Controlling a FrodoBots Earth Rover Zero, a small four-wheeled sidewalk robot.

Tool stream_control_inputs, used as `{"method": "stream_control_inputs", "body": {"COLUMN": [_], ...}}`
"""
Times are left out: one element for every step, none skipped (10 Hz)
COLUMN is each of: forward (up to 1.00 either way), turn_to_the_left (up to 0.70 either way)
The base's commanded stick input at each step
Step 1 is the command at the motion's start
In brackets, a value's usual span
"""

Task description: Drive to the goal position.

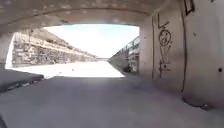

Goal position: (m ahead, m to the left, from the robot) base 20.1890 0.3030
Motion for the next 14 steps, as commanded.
{"method": "stream_control_inputs", "body": {"forward": [1.0,1.0,1.0,1.0,1.0,1.0,1.0,1.0,1.0,1.0,1.0,1.0,1.0,1.0], "turn_to_the_left": [0.0,0.0,0.0,0.0,0.0,0.0,0.0,0.0,0.0,0.0,0.0,0.0,0.0,0.0]}}
